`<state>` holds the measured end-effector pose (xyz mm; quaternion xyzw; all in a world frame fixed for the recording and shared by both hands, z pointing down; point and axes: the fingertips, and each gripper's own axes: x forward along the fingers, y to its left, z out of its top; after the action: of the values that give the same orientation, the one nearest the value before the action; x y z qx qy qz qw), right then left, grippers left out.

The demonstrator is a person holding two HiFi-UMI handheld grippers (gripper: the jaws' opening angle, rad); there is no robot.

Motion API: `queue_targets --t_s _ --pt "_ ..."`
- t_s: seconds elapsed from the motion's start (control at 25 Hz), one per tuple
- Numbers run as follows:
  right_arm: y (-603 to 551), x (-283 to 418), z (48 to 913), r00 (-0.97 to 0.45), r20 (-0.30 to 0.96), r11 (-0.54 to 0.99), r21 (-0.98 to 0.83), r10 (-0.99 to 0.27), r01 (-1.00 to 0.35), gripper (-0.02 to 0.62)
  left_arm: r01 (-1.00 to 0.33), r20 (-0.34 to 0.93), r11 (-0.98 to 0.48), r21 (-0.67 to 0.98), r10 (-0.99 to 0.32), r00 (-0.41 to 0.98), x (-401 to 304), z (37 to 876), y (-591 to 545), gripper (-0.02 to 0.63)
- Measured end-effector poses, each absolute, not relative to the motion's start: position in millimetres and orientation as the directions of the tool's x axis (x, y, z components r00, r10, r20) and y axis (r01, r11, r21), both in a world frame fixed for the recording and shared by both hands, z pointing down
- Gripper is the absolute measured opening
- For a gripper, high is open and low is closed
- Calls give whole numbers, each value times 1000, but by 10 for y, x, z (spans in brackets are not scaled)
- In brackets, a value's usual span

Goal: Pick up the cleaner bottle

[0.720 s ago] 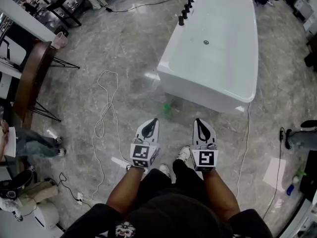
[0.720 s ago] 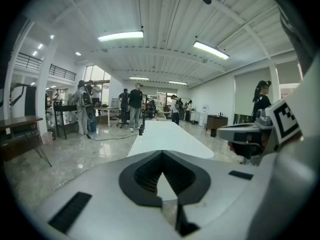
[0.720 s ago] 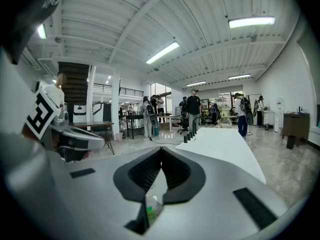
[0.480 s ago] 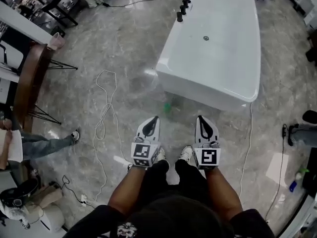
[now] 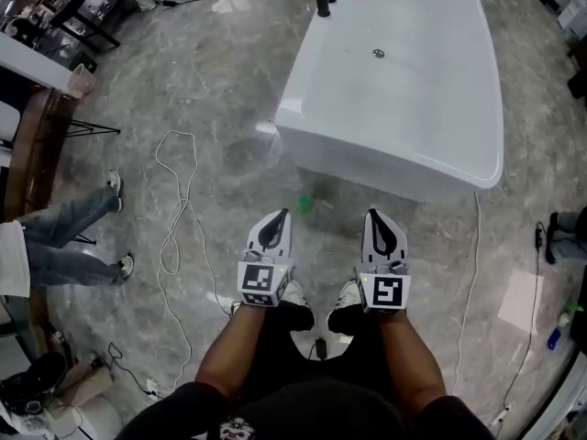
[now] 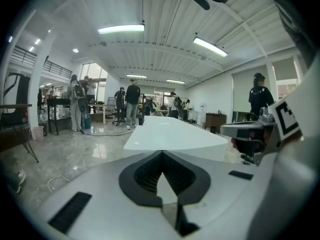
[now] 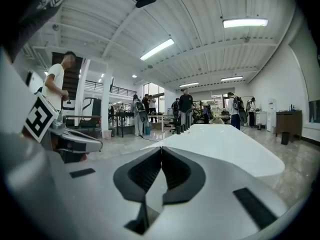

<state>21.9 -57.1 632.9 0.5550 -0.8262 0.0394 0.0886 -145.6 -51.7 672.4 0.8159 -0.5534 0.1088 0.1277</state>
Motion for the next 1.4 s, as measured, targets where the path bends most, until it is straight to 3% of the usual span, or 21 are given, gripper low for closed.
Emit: queue_targets --t_s 0.24,0.48,0.84,0.96,1.04,1.4 --pt "-665 120 7774 -344 219 359 27 -913 -933 17 -924 316 -375 77 -870 379 -1572 8109 -695 3" --pt "-863 45 8873 -358 198 378 69 -912 -923 17 -919 291 -300 255 -883 369 -1740 9370 -919 3" --pt "-1043 -75 9884 -386 204 412 106 -900 -905 17 -928 267 -363 78 -890 370 -1810 10621 -934 8" --pt "-1099 -203 9974 -443 198 452 5 -875 -892 17 -930 279 -358 82 -888 367 -1870 10818 -933 115" --pt "-1070 -216 9977 -468 182 471 -30 -865 -881 17 -920 307 -382 85 -868 389 -1858 10968 -921 240" --pt "-1052 -45 10040 -455 173 423 -194 -873 -885 17 -890 492 -450 70 -761 423 -2004 12254 -996 331"
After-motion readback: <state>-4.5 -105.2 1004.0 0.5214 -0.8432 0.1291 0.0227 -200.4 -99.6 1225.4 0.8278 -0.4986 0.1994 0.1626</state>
